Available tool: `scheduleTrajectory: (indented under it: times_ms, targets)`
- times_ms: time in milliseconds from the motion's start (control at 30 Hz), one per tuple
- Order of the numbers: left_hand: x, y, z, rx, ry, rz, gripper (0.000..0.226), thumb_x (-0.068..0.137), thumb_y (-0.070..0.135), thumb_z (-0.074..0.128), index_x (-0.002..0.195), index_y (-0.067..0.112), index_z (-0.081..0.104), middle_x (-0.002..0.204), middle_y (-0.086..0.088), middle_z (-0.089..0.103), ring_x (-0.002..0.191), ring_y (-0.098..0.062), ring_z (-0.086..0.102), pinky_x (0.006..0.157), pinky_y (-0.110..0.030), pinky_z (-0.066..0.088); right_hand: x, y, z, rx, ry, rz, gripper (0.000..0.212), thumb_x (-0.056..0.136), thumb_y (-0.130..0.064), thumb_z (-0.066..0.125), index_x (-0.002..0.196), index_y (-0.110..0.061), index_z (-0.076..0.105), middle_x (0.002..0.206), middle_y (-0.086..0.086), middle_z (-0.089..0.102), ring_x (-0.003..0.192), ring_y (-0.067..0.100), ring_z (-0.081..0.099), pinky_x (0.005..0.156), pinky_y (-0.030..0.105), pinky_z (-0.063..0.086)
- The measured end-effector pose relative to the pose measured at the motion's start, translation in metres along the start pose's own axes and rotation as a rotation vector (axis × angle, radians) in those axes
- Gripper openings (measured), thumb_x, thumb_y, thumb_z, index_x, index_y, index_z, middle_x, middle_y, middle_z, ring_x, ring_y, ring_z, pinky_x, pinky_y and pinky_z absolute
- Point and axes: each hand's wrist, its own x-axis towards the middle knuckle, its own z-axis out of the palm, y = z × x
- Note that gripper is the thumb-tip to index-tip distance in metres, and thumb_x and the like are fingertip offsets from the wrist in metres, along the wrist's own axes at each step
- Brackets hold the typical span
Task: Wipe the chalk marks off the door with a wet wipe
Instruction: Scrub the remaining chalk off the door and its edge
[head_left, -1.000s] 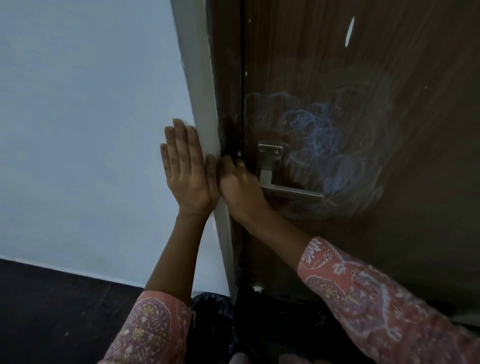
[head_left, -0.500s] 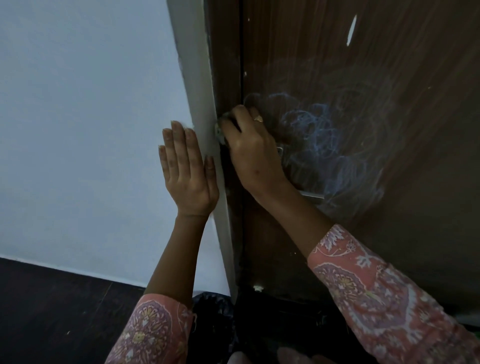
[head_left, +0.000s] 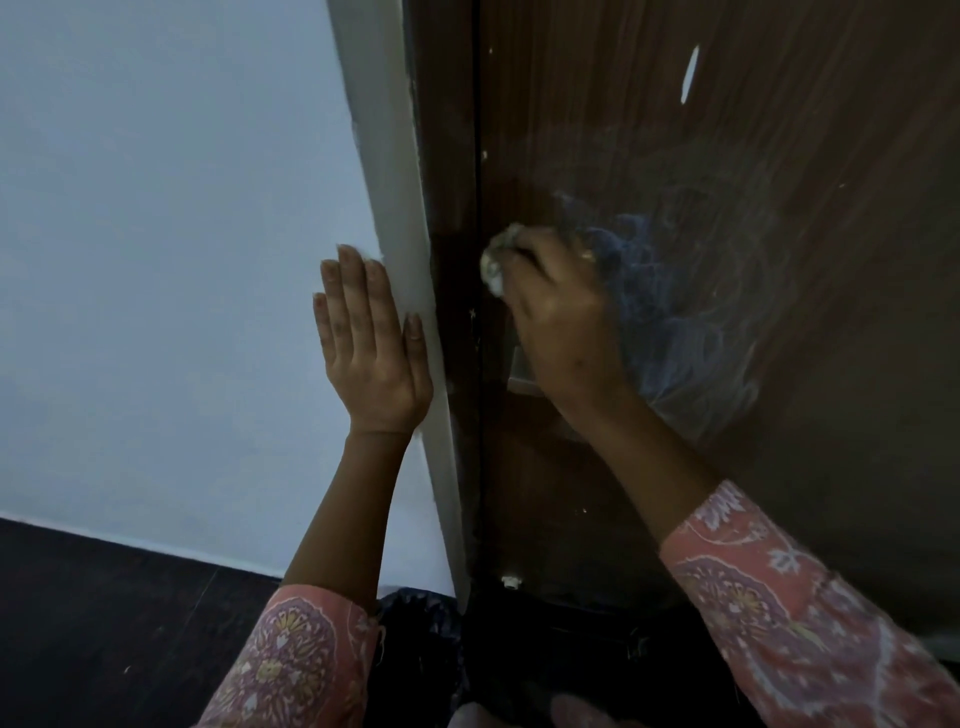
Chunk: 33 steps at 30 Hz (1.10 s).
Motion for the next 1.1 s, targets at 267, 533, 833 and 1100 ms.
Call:
scheduleTrajectory:
  times_ms: [267, 533, 833, 1100]
  targets:
    - [0.002, 0.000, 0.001, 0.001, 0.011, -0.003, 0.055, 0.103, 0.022, 0.028, 0.151, 0.017, 0.002, 0.146, -0.025, 0.023, 0.147, -0.013, 0.001, 0.121, -0.032, 0.007, -0.003, 0.010, -0.004, -0.084, -0.005, -0.092, 0.018, 0.078, 0.004, 0.070, 0.095, 0.005, 0.071, 0.100, 0.019, 0.070, 0.092, 0.034, 0.065, 0.084, 0.031, 0.053]
    - [0.001, 0.000, 0.002, 0.022, 0.016, 0.006, 0.057, 0.102, 0.022, 0.029, 0.152, 0.018, 0.001, 0.145, -0.023, 0.023, 0.147, -0.012, 0.000, 0.121, -0.032, 0.007, 0.001, 0.026, -0.022, -0.045, 0.196, 0.072, 0.014, 0.083, 0.000, 0.062, 0.092, 0.008, 0.070, 0.095, 0.022, 0.068, 0.086, 0.035, 0.064, 0.085, 0.024, 0.043]
    - [0.002, 0.002, 0.003, 0.051, 0.024, 0.003, 0.056, 0.103, 0.022, 0.028, 0.152, 0.018, 0.001, 0.151, -0.019, 0.018, 0.147, -0.012, 0.000, 0.121, -0.032, 0.007, -0.016, 0.038, -0.033, -0.102, 0.177, 0.078, 0.017, 0.085, -0.006, 0.060, 0.093, 0.005, 0.071, 0.094, 0.021, 0.069, 0.086, 0.035, 0.064, 0.091, 0.015, 0.038]
    - [0.004, 0.004, 0.002, 0.032, 0.017, -0.039, 0.046, 0.101, 0.019, 0.031, 0.136, -0.009, 0.026, 0.137, -0.031, 0.028, 0.147, -0.014, 0.001, 0.121, -0.034, 0.008, 0.003, 0.014, -0.015, -0.102, -0.011, -0.086, 0.021, 0.074, 0.001, 0.073, 0.094, 0.005, 0.070, 0.101, 0.020, 0.069, 0.093, 0.033, 0.065, 0.085, 0.028, 0.050]
